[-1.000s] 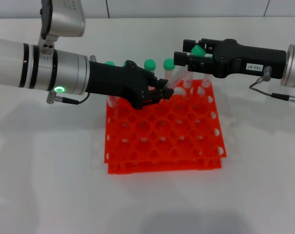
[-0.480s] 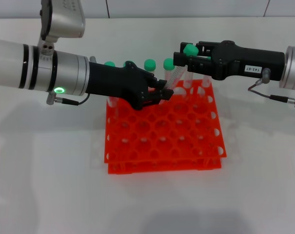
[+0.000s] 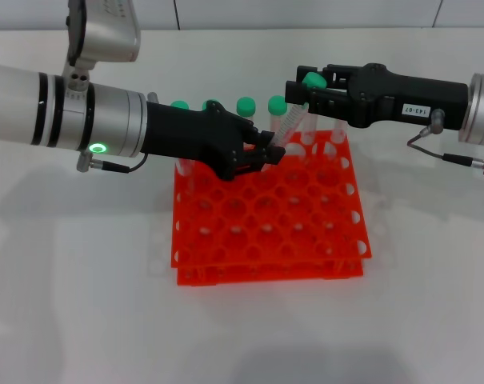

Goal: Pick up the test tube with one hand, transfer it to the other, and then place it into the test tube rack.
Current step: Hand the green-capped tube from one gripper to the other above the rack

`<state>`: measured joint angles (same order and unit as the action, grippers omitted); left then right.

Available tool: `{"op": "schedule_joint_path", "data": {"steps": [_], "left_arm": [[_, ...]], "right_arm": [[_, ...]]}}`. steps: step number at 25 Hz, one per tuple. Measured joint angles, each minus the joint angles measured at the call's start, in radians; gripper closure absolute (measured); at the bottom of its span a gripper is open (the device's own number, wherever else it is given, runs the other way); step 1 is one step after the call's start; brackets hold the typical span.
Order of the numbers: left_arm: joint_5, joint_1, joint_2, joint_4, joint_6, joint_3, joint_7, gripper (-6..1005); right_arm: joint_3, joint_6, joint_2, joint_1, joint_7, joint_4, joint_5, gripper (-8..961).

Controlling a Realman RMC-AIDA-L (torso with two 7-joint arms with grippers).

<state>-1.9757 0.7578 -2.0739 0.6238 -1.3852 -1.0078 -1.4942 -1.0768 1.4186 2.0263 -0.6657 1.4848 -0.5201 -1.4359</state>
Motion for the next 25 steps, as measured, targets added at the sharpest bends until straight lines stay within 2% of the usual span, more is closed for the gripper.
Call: {"op": "schedule_joint_path", "data": {"steps": [4, 21, 25], "left_arm": [[0.000, 0.000, 0.000, 0.000, 0.000, -0.001, 0.000, 806], [0.001, 0.000, 0.000, 0.006, -0.002, -0.015, 0.000, 797], [-0.002, -0.003, 0.000, 0.037, -0.007, -0.016, -0.031, 795]], "right_arm": [[0.000, -0.002, 0.000, 0.000, -0.001, 0.000, 0.000, 519], [0.000, -0.017, 0.000, -0.001, -0.006, 0.007, 0.011, 677], [0.002, -0.017, -0.001, -0.001, -0.006, 0.009, 0.018, 693]]}}
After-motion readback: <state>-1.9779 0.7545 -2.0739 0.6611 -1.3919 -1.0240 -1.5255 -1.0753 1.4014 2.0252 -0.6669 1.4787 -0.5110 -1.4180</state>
